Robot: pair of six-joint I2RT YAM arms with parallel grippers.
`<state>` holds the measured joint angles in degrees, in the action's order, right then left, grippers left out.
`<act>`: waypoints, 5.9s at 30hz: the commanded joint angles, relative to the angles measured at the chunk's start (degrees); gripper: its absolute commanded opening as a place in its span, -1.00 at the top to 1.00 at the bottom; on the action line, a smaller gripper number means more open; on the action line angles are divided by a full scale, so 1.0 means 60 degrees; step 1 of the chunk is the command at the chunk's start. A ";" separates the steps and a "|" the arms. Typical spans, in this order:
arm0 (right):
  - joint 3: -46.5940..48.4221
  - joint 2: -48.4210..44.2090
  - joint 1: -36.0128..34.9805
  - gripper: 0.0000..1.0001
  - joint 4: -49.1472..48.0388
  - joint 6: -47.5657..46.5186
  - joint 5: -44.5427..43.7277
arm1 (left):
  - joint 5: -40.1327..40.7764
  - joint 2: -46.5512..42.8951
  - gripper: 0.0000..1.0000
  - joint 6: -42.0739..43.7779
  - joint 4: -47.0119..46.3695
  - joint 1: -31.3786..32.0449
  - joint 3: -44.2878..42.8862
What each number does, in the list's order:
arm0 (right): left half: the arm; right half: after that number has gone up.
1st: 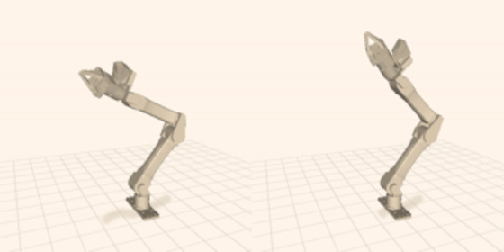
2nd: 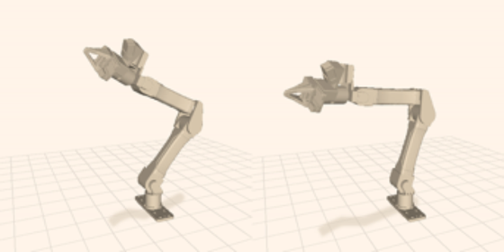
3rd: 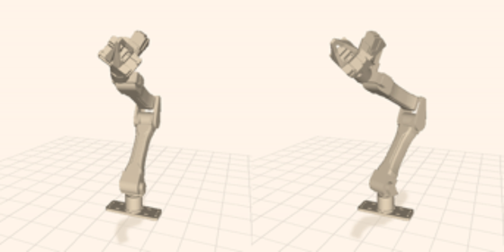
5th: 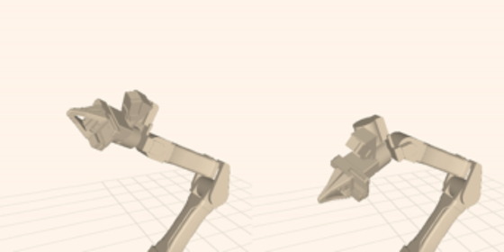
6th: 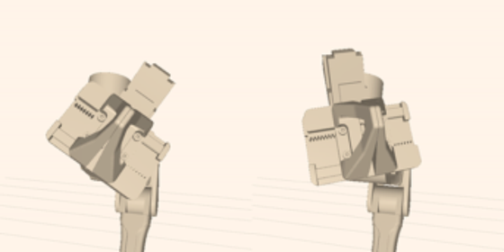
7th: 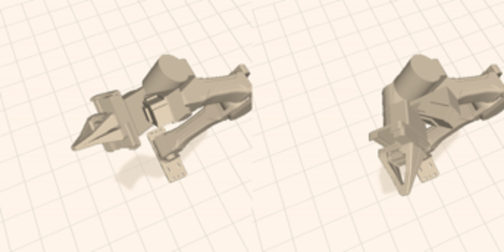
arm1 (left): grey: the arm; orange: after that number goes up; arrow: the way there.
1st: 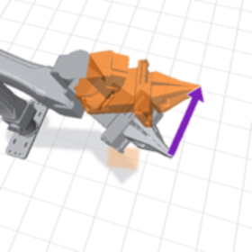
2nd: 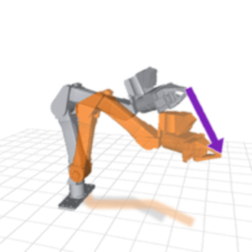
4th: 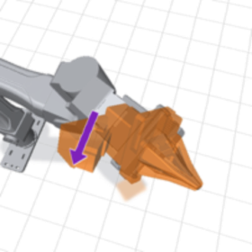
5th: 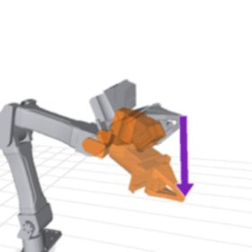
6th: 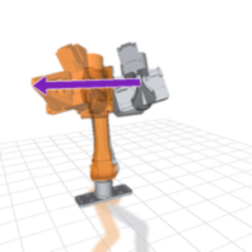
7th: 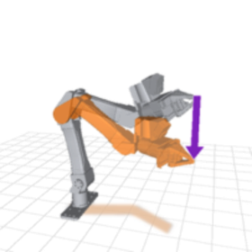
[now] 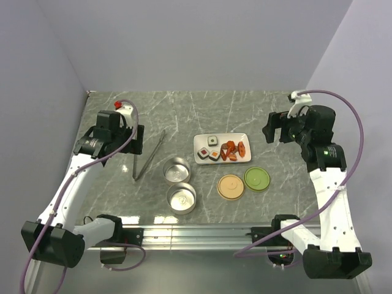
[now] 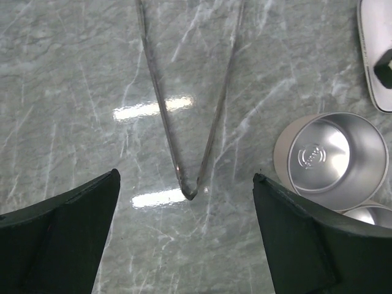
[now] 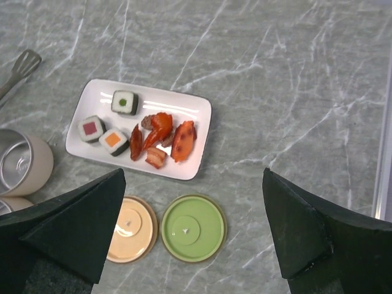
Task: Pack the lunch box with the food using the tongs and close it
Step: Grab the clamp with the left arm, then pass the clamp from the left arm to the right, then pass the clamp from the right arm to the left
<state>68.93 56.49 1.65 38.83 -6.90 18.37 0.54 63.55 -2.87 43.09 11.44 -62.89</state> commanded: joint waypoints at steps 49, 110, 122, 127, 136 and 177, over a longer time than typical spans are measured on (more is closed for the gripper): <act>0.0612 0.1820 0.0003 -0.99 -0.0055 0.0021 0.0512 | -0.0469 0.7045 -0.74 -0.0151 -0.1879 -0.0149 -0.0416; -0.0999 0.1029 -0.6176 -0.97 -0.3819 -0.8985 0.1333 | -0.7822 0.3926 0.42 0.3453 0.3262 0.0962 -0.4899; -0.0531 0.2347 -0.8520 -0.88 -0.3599 -1.0745 0.0309 | -0.8072 0.3456 0.42 0.3071 0.2896 0.1989 -0.4679; -0.0575 0.2669 -0.8917 -0.83 -0.3981 -1.0833 -0.0307 | -0.8277 0.3588 0.43 0.3379 0.3306 0.2179 -0.4810; -0.0048 0.3416 -0.9196 -0.44 -0.3689 -1.0848 -0.0732 | -0.8439 0.3720 0.43 0.3643 0.3702 0.2458 -0.4869; 0.0304 0.3505 -0.9284 1.00 -0.3688 -0.9837 -0.1641 | -0.8043 0.3778 0.14 0.3321 0.3570 0.2546 -0.4430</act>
<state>68.97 79.11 -53.76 19.14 -66.11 8.62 -46.70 86.08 17.10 65.19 26.35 -89.45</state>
